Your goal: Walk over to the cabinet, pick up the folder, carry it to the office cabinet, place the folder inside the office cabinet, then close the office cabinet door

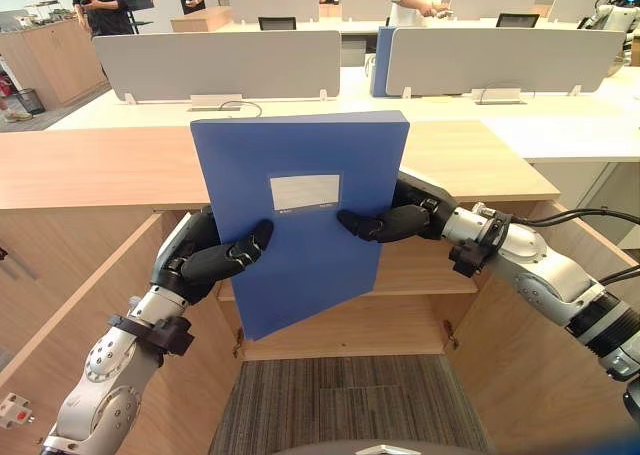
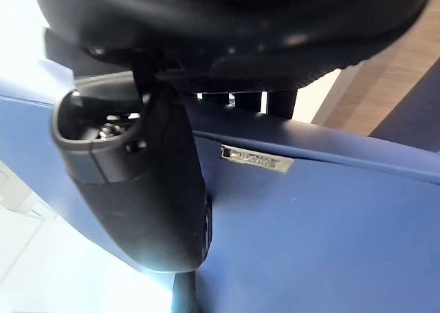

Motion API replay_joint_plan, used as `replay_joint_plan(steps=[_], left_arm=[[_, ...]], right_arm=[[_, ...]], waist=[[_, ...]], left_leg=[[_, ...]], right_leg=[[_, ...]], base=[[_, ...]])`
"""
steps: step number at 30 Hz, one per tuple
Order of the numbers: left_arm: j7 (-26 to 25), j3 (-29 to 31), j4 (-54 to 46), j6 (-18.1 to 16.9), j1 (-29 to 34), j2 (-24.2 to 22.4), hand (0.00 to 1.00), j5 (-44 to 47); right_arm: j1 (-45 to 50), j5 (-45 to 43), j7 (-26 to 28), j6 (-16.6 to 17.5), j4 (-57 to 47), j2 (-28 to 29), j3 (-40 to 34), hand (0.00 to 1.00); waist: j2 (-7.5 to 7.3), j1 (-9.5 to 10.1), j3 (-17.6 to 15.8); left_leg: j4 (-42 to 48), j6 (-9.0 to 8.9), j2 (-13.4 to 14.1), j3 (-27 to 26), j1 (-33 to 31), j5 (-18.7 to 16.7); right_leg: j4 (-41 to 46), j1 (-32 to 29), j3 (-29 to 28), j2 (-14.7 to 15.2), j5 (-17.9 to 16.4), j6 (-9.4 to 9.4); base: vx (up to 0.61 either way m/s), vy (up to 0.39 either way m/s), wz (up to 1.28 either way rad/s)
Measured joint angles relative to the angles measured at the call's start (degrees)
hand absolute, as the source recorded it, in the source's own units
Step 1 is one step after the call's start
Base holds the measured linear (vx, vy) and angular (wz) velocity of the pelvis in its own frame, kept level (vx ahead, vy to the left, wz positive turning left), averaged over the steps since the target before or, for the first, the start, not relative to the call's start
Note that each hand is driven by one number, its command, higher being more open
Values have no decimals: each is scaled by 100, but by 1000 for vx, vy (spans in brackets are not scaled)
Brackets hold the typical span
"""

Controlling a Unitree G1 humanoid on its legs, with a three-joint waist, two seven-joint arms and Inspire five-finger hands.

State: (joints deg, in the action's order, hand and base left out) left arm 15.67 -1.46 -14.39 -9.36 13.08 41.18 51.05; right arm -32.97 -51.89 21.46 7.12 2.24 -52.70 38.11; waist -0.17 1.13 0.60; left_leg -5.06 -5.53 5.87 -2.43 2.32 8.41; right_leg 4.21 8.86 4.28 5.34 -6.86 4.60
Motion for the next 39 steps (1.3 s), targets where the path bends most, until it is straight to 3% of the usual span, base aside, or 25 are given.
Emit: replay_joint_plan(steps=[1,7,14,20,26,31,35,39], left_arm=[[2,-33,44,0,-40,0,100,11],[421,-177,370,-1,-98,0,100,77],[1448,-863,1305,301,-125,-51,100,178],[1844,-1489,2376,482,-45,-232,100,-867],[1722,-1765,4245,469,-30,-765,100,-2369],[1161,-1671,5975,445,-43,-1232,100,-3685],[798,-834,6764,278,-165,-1742,100,-4368],[225,-270,7169,228,-326,-2059,100,-5012]], right_arm=[[0,7,4,27,-24,0,-17,0],[44,296,28,173,-323,8,-223,0],[495,2115,103,168,-1284,249,-842,0],[684,3276,98,179,-1712,1028,-996,0],[1026,4074,13,563,-2078,1467,-988,0],[1439,5254,-31,585,-1487,1418,-751,0],[1532,5886,-66,547,-671,1378,-229,0],[1539,6540,-3,526,246,1376,426,0]], waist=[[-1,8,1],[-86,17,54],[-151,14,85],[-165,-12,85],[-244,-31,57],[-371,-28,21],[-398,-5,-23],[-276,-9,-203]], left_leg=[[0,-1,2,0,-1,1],[0,-4,11,-1,-13,1],[-26,-8,25,-24,-58,5],[-27,-10,49,-126,-78,6],[-30,-23,87,-130,-95,-6],[-30,-29,113,-147,-102,-9],[-29,-37,122,-155,-102,-14],[-27,-43,117,-154,-102,-21]], right_leg=[[1,-2,0,-2,0,0],[5,-15,-2,-10,-1,-2],[29,-97,-28,-17,-7,-7],[75,-204,-132,-28,-3,0],[41,-208,-137,-54,-5,-1],[28,-218,-155,-76,-1,-8],[21,-221,-164,-87,6,-15],[21,-221,-164,-82,9,-9]], base=[[0,0,0],[0,0,0],[-6,1,-1],[-15,5,-9],[0,0,0],[-4,0,-1],[-5,0,-1],[0,0,0]])
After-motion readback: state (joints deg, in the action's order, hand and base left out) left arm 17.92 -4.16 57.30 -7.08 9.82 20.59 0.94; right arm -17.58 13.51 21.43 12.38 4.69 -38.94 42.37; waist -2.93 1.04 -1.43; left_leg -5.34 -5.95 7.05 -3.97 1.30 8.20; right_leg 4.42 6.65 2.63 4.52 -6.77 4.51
